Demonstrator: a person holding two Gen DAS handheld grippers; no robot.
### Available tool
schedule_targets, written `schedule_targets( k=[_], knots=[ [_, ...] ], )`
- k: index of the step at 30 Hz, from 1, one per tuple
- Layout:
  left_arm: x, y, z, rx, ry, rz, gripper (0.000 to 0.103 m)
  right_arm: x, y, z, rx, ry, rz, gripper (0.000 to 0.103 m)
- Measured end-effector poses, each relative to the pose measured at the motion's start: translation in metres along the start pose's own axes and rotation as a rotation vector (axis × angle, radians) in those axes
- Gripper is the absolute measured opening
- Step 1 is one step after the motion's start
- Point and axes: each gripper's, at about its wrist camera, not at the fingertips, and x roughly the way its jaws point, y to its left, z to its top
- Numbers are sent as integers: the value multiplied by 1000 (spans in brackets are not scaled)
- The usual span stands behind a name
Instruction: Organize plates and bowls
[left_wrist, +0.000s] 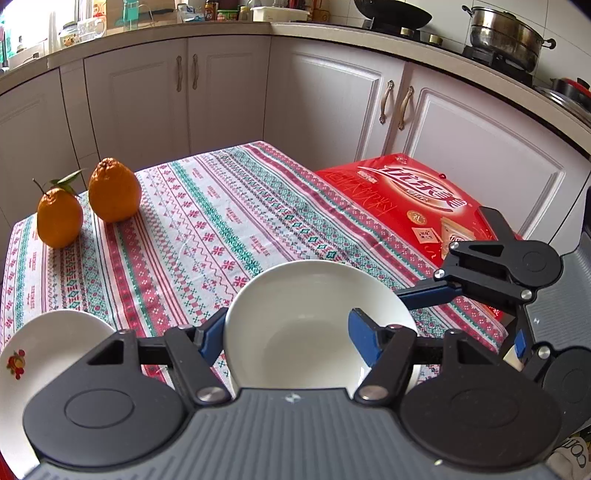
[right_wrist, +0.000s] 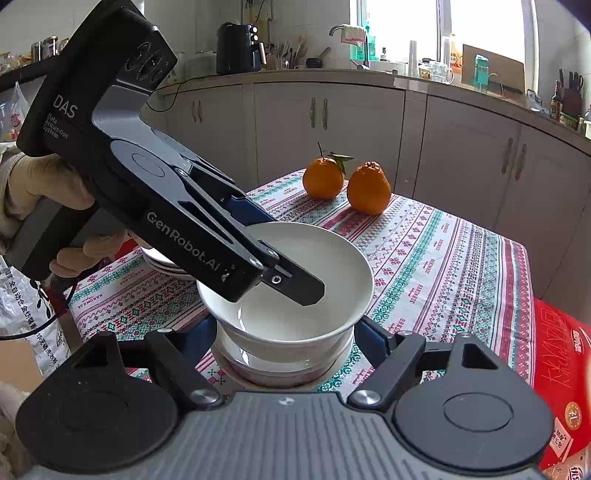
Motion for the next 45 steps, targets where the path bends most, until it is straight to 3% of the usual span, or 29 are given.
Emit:
schedule_targets(
  k=[12,15,17,23,34,40,45],
  knots=[
    [8,7,-9,-23,5,-21,68,11,-6,-4,25,31,16,85],
    [7,8,-10,-20,-1,-23,78,10,-5,-4,21,25,11,87],
    [6,7,-10,-16,-10,-16,86,7,-6,-3,25,1,0,103],
    [-13,10,-14,-11,-36,-10,92,-3,-9,-5,4,3,21,103],
    [-41,12,-61,113,19,-26,96,13,-15,-24,-129,139,34,103],
    [-4,12,-72,221,108,-42,96,36,-13,-21,-226,194,72,103],
    [20,13,-67,284,140,-106,96,54,-17,-13,-307,227,129,103]
  ],
)
